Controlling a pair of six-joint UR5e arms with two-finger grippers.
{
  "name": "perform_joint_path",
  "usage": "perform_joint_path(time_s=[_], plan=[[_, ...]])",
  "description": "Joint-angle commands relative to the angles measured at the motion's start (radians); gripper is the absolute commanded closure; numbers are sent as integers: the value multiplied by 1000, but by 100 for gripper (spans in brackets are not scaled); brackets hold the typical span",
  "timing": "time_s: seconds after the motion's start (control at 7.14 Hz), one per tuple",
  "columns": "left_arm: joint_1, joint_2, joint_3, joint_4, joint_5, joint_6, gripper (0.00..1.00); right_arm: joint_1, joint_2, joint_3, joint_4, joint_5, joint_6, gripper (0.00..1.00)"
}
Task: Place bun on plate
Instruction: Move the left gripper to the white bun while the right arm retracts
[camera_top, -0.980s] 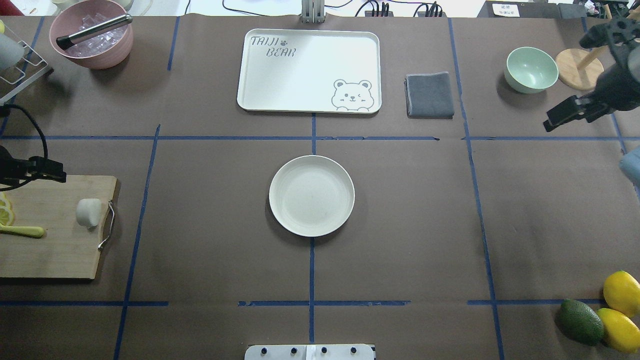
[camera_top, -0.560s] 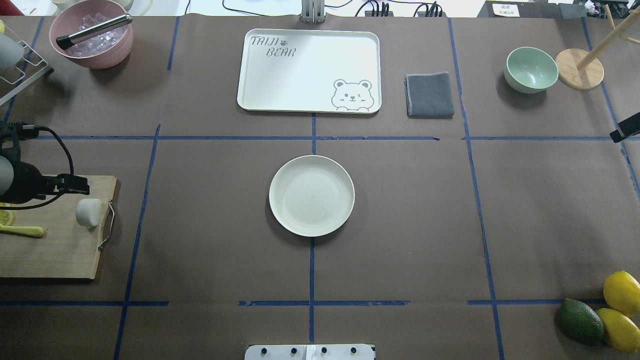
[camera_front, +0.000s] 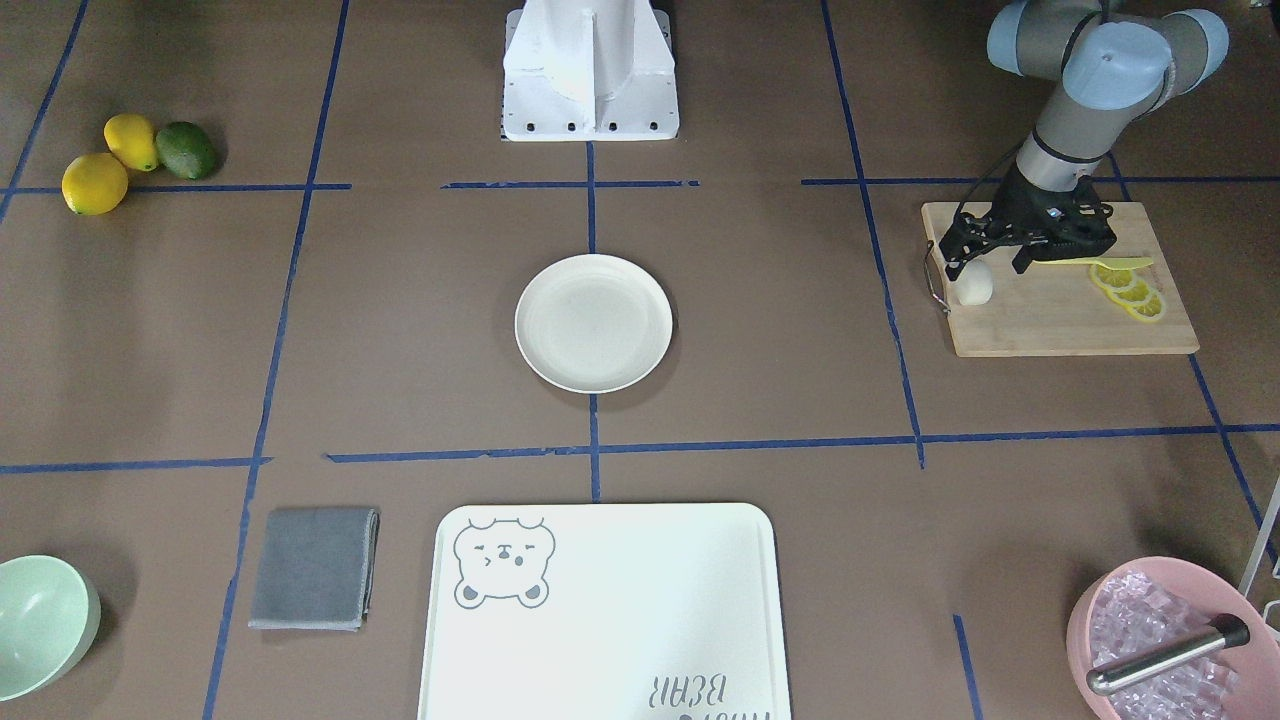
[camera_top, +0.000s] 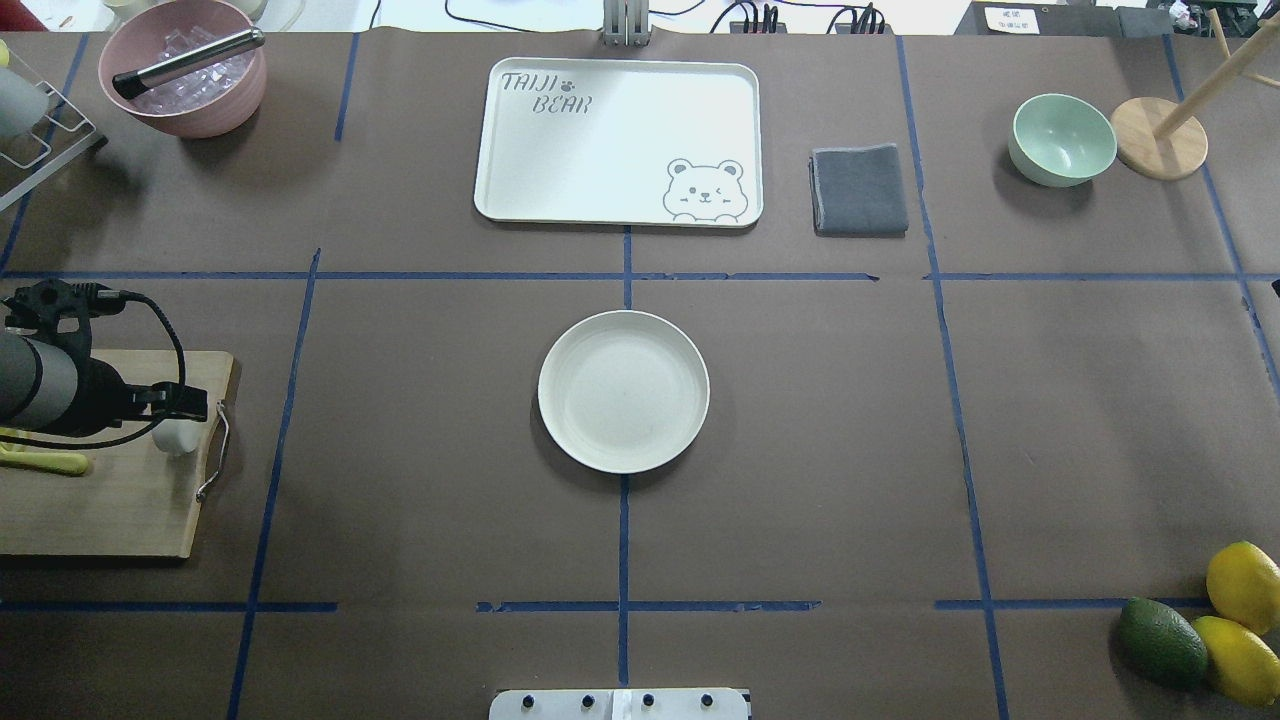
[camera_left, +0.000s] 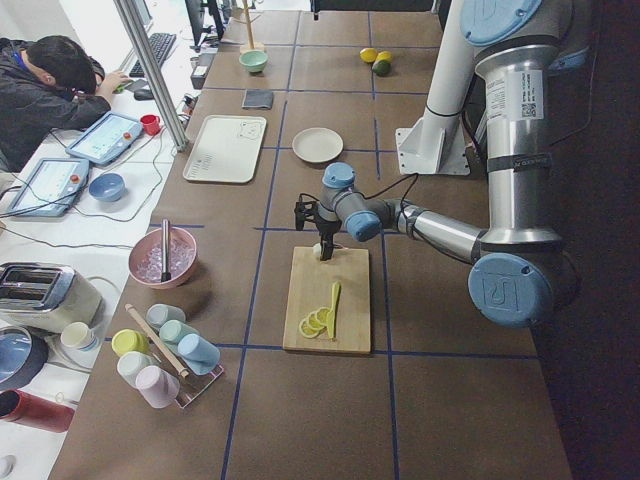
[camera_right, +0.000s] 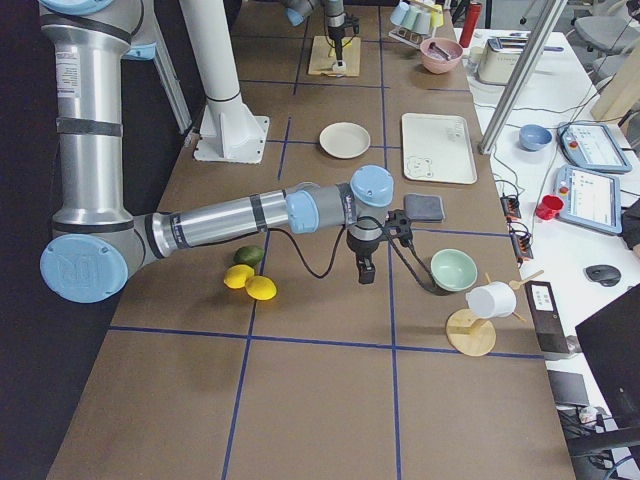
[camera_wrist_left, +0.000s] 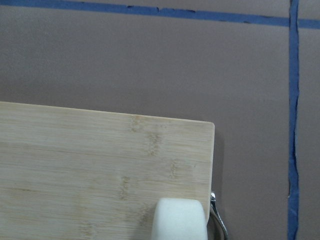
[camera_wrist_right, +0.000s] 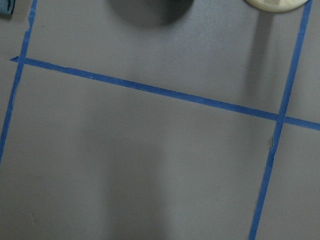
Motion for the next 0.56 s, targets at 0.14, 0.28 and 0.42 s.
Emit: perform_joint_path(time_s=[0.14,0.28,0.42], plan=[[4,-15,34,-4,-2,-1,0,7,-9,-3,-1,1,0,0],[9,-17,35,-3,-2,-1,0,7,-11,-3,-1,1,0,0],[12,-17,34,-3,-2,-2,0,9,-11,-3,-1,1,1,0]])
